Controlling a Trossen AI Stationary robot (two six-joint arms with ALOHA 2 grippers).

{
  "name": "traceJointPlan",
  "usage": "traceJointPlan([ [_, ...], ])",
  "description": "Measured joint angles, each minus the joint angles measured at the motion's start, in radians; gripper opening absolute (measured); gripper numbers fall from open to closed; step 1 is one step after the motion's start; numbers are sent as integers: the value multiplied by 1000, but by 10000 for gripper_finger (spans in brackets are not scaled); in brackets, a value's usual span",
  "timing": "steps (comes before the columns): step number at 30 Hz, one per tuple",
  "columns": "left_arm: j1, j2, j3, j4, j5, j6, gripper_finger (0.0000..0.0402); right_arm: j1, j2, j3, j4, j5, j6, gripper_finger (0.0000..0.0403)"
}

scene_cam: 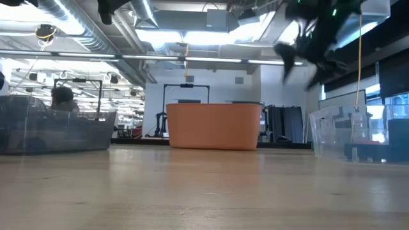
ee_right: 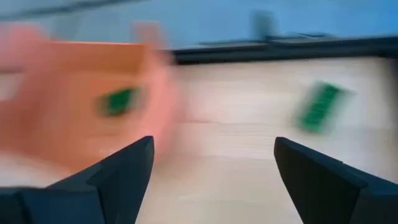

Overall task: Sort & place blocks by color
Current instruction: Put the top green game piece into the orange bin

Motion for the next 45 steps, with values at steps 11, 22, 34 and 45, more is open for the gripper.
traceJointPlan([
  [11,0,0,0,0,0,1,284,-276,297,-60,21,-5,46,332],
  [22,0,0,0,5,-8,-4,284,-354,342,-206,261,45,153,332],
  [34,0,-6,0,10,-8,-11,284,-424,343,-316,437,27,206,332],
  [45,0,-6,0,9,-9,-38,284,-425,359,-392,446,-46,170,215],
])
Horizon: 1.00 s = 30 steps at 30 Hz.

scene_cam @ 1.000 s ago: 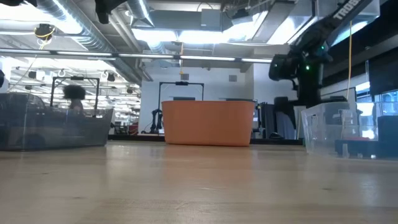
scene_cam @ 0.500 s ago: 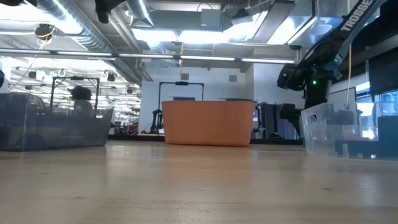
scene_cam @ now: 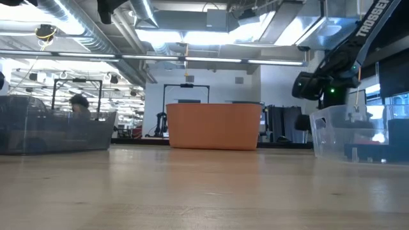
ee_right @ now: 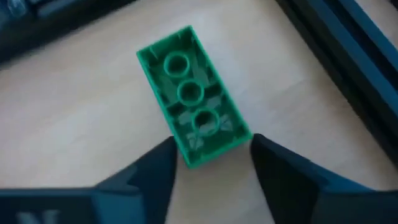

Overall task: Sort & place blocks by color
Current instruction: Put the top green game piece into the orange bin

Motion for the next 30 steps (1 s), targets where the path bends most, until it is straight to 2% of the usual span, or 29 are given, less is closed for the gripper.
traceJointPlan([
  [4,0,0,0,0,0,-11,284,45,-51,-4,-68,-35,-115,124],
  [8,0,0,0,0,0,-11,284,94,-181,-12,-150,-122,-236,23],
  [10,0,0,0,0,0,-11,284,121,-263,-8,-150,-110,-283,11],
  [17,0,0,0,-1,0,-10,284,207,-506,-9,-195,-81,-272,3],
  [20,0,0,0,-1,0,-10,284,187,-544,-8,-164,-51,-308,17],
  [23,0,0,0,-1,0,-11,284,127,-531,-8,-125,-54,-316,54],
  [28,0,0,0,-1,0,-11,284,-11,-438,-4,-2,-171,-453,161],
  [30,0,0,0,-1,0,-12,284,-55,-382,18,-10,-190,-499,210],
])
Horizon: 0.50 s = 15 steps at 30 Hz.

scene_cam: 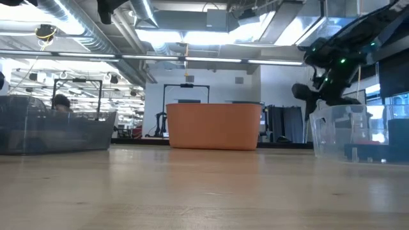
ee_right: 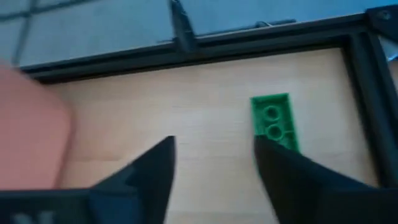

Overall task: Sort & place blocks by color
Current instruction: Put the top green game piece into the orange bin

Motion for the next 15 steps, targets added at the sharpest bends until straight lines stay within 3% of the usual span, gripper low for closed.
traceJointPlan([
  [3,0,0,0,0,-5,0,284,-49,94,53,-39,-2,-50,273],
  [6,0,0,0,0,-11,0,284,-76,201,103,-49,-18,-79,310],
  [15,0,0,0,0,-22,-1,284,-87,407,244,-164,100,-49,315],
])
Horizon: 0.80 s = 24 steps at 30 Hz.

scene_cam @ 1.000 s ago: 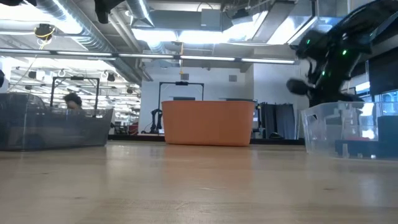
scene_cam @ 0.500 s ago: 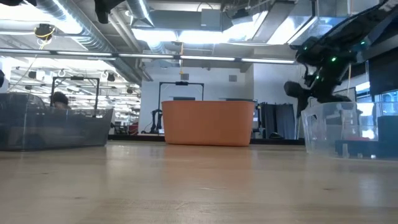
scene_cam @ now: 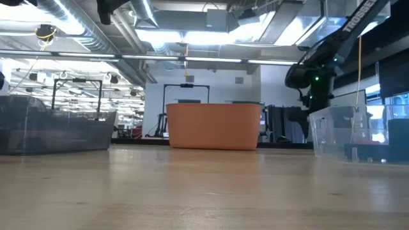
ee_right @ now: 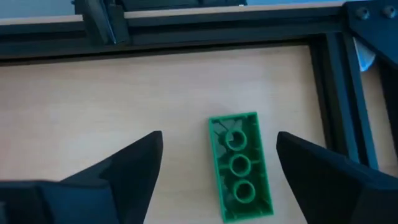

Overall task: Sort & place blocks by color
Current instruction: Put the top green game piece into the orange bin

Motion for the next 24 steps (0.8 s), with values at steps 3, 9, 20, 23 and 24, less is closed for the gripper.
traceJointPlan([
  [3,0,0,0,0,0,0,284,17,36,13,-21,19,-1,314],
  [9,0,0,0,0,0,0,284,69,105,13,-45,51,97,313],
  [20,0,0,0,0,24,-1,284,105,147,13,22,-1,213,279],
  [23,0,0,0,0,36,-22,284,106,149,13,33,-4,267,229],
  [24,0,0,0,0,41,-30,284,106,152,13,37,-3,273,208],
])
